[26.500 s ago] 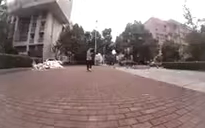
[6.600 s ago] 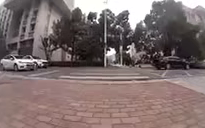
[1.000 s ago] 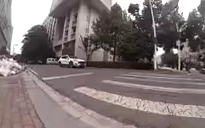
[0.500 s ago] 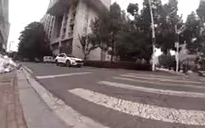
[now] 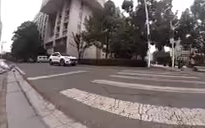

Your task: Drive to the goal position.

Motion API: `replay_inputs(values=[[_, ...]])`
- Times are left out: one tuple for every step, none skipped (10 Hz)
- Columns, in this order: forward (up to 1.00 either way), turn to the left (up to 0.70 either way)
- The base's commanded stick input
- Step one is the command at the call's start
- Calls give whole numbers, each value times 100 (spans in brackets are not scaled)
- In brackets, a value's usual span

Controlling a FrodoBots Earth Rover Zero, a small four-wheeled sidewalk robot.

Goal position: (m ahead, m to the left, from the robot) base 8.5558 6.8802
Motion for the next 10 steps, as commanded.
replay_inputs(values=[[45, 0], [45, 0], [45, 0], [45, 0], [45, 0], [45, 0], [45, 0], [45, 0], [45, 0], [45, 0]])
